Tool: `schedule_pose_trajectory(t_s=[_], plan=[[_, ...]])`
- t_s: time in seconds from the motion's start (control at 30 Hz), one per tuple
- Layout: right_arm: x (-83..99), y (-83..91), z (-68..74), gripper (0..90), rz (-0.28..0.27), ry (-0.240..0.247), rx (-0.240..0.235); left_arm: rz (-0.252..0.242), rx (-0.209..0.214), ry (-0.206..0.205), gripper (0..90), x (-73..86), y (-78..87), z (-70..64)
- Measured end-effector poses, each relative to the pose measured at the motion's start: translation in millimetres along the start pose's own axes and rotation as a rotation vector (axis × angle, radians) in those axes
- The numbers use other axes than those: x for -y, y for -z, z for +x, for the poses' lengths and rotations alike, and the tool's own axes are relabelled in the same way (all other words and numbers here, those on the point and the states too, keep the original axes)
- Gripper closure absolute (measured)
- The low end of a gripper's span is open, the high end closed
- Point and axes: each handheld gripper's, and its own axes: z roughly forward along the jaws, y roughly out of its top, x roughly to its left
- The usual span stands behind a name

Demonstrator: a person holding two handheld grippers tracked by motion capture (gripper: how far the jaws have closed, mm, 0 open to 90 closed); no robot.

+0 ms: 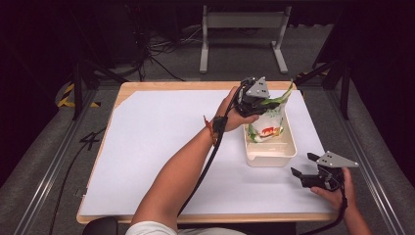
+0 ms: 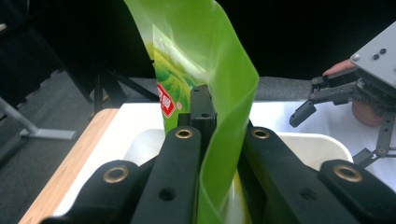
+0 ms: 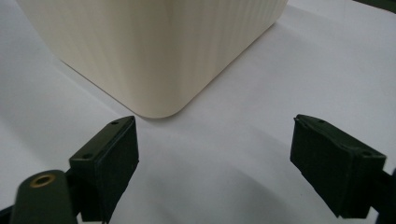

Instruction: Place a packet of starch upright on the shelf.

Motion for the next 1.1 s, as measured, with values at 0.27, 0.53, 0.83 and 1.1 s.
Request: schedule_pose_trajectory(t_s=[0.27,0.53,0.83,1.1], plan=[[-0.1,-0.5,0.4,14.8,0.001,0.002,-0.003,-0.001,0.015,-0.033,87.6,-2.6,-8.9,0.0],[-0.2,-0.5,0.8,14.8,0.003,0.004,-0.004,-0.009,0.059,-0.001,87.1,-1.4,-19.5,-4.3],[0.1,-0.1,0.0,14.8,0.0,0.0,-0.004,-0.024,0.12,0.03,88.2,0.6,-6.5,-5.6],[-0.3,-0.5,0.9,14.8,0.006,0.002,-0.003,-0.001,0.117,0.03,87.2,5.2,-5.2,-4.3]])
